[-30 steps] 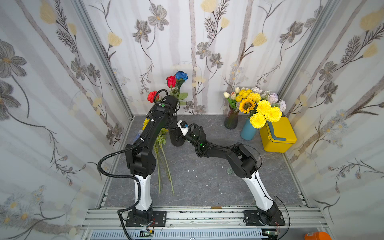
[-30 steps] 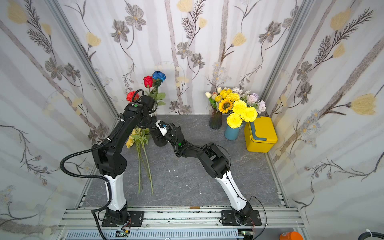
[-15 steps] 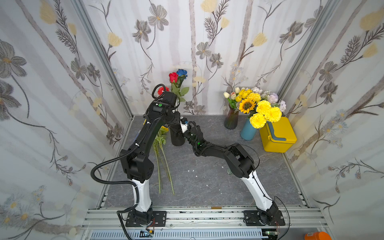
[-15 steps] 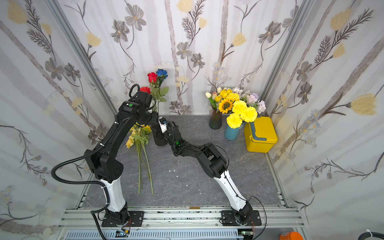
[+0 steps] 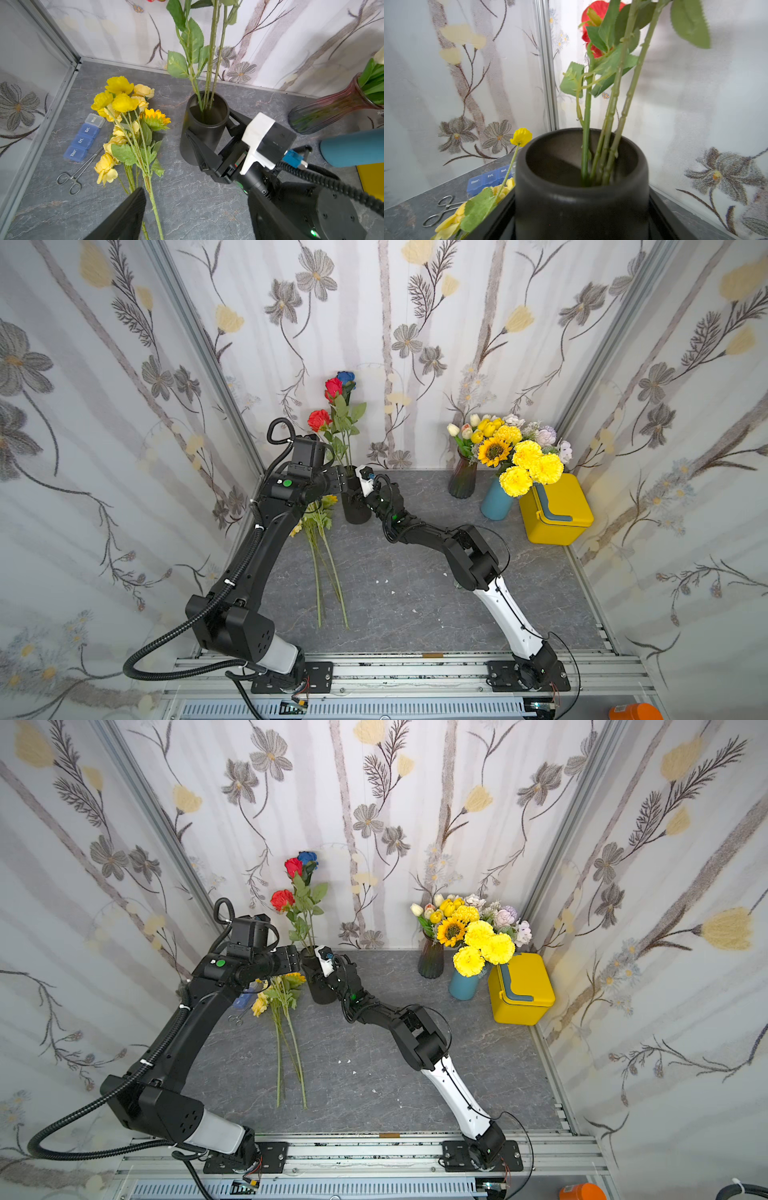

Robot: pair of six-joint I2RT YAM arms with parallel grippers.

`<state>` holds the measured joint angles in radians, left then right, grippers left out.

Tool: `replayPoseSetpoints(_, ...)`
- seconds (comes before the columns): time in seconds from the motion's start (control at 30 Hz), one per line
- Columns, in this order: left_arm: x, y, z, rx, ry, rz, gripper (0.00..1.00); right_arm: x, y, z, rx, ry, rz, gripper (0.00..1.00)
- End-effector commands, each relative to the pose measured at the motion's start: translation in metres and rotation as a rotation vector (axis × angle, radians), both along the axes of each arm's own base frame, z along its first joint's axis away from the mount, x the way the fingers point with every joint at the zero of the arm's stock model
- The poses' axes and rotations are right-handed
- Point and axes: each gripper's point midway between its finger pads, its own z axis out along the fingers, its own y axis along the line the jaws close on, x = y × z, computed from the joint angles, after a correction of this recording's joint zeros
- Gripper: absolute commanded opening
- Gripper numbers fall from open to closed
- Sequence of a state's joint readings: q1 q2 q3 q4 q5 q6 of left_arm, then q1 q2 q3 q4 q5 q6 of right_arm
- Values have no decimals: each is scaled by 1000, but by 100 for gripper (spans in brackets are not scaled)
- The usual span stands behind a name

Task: Pick out yellow flowers from the vase
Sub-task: Place the vase at the center of the board.

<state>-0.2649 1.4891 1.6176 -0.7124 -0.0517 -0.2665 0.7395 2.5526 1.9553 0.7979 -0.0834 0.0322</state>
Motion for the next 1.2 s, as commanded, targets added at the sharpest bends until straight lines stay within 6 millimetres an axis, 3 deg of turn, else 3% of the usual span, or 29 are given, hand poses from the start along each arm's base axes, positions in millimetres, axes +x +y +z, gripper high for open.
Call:
replayPoseSetpoints(0.0,5,12,17,-1,-100,52,82,-1,-2,-5,-31,-21,-10,44)
replayPoseSetpoints(0.2,3,26,11,4,-97,87,83,-20,-16,-10,3,-14,-12,46)
replayPoseSetpoints(0.4,4,28,11,-5,-101,100,83,-25,-20,-10,2,-11,-25,63)
replayPoseSetpoints(0.63,3,31,11,2,-104,112,83,-24,-20,-10,-5,-8,-35,75)
replayPoseSetpoints(1.17,1,44,11,9,-115,140,83,-13,-6,-17,-59,37,-15,74)
